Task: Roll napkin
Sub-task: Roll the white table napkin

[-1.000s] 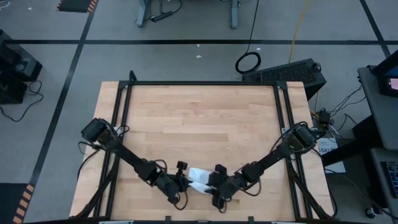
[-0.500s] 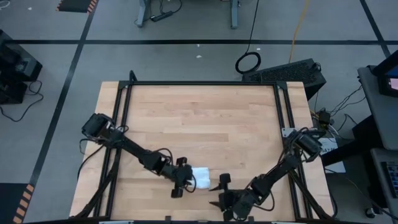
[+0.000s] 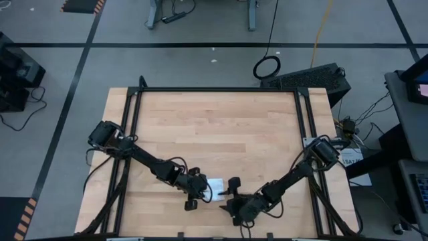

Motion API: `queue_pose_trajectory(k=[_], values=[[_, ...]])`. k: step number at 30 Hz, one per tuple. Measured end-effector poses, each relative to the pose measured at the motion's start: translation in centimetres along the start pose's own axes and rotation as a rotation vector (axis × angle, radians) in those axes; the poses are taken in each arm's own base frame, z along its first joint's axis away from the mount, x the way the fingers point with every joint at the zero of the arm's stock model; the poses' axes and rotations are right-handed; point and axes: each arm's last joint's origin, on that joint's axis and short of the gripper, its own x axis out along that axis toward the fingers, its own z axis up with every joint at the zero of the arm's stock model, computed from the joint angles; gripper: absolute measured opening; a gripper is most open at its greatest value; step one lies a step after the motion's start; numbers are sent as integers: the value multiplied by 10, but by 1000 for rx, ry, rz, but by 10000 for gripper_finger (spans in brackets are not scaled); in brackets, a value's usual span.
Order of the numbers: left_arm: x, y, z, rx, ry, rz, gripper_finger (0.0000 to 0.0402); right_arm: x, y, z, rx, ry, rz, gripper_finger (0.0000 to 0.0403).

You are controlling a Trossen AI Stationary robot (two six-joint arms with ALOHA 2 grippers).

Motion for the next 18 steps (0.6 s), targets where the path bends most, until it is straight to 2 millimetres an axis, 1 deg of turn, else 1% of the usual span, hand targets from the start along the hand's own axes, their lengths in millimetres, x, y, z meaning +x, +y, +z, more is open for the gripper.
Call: queue_pose_trajectory(k=[3, 7, 11, 14, 18], values=[[0, 0, 0, 0, 1, 5, 45, 6, -10, -2, 2, 37, -7, 232], [0, 0, -1, 1, 2, 9, 45, 11, -18, -4, 7, 72, 3, 228], [0, 1, -1, 0, 4, 14, 45, 16, -28, -8, 80, 125, 26, 218], [0, 1, -1, 0, 4, 17, 45, 19, -34, -9, 152, 156, 39, 194], [-4, 2, -1, 2, -3, 61, 52, 20, -36, -9, 212, 161, 35, 145]])
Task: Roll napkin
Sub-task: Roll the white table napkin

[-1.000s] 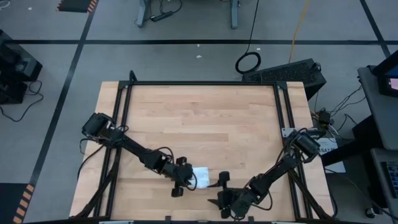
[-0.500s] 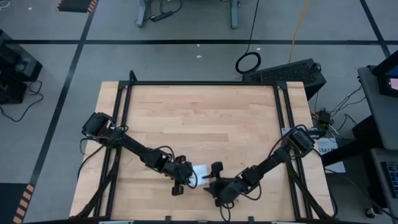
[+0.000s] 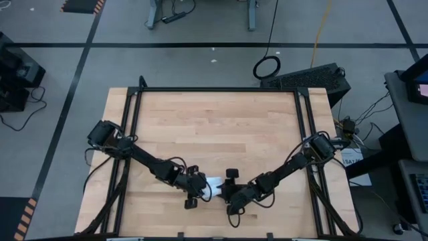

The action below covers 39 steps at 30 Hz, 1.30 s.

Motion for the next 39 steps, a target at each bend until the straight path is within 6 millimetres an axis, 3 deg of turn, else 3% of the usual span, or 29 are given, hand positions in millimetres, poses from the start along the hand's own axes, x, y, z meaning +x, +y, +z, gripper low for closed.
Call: queue_pose_trajectory(k=[7, 11, 15, 22, 30, 35, 39], values=[[-34, -1, 3, 6, 16, 47, 119, -2, 5, 0, 40, -13, 10, 74], [-57, -11, 4, 44, -34, 79, 152, -2, 4, 0, 117, -9, 13, 64], [-64, -29, 1, 138, -154, 152, 170, 1, -1, 1, 249, 1, 19, 65], [-42, -57, -25, 387, -210, 305, 219, 8, -16, 4, 415, 83, 120, 64], [-3, -60, -42, 602, -174, 387, 283, 14, -27, 8, 542, 146, 234, 64], [9, -55, -48, 632, -136, 406, 284, 17, -30, 12, 571, 135, 294, 64], [10, -56, -49, 658, -131, 410, 249, 18, -33, 13, 582, 134, 310, 65]])
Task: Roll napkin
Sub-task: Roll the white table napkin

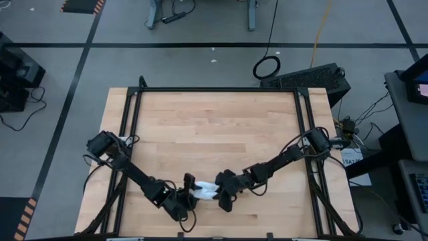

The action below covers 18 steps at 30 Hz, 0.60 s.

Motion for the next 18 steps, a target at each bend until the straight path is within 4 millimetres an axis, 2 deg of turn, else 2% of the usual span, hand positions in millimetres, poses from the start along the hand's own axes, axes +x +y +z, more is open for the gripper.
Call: queue_pose_trajectory(k=[10, 14, 18], values=[[-4, -3, 1, 0, -9, -19, 105, 0, 1, 0, 16, 31, 39, 65], [-7, 1, 3, -58, -4, -69, 47, 0, 1, 0, -48, 28, 42, 74], [-9, 12, 7, -187, 15, -172, 34, -4, 4, 2, -145, 24, 52, 113]])
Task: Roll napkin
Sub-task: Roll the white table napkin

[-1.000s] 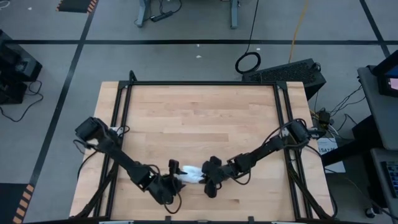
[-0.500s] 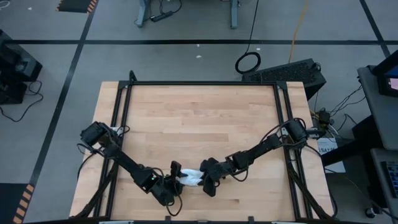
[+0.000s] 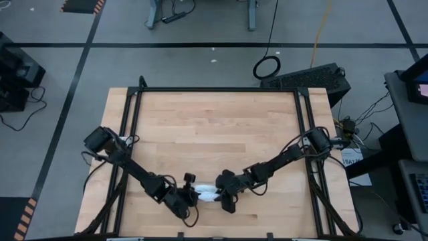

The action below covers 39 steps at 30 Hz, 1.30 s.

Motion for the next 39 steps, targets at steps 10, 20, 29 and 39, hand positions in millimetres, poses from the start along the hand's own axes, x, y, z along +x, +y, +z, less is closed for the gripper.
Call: queue_pose_trajectory(k=[10, 20, 29, 39], values=[[8, 25, 3, -206, 79, -131, 43, -33, 42, -13, -354, -69, -183, 195], [14, 42, 5, -399, 134, -272, 47, -24, 78, -51, -769, -215, -356, 184], [16, 52, 6, -463, 158, -332, 49, -6, 64, -45, -867, -266, -404, 180], [9, 55, 8, -482, 166, -357, 49, 0, 40, -23, -669, -249, -322, 141]])
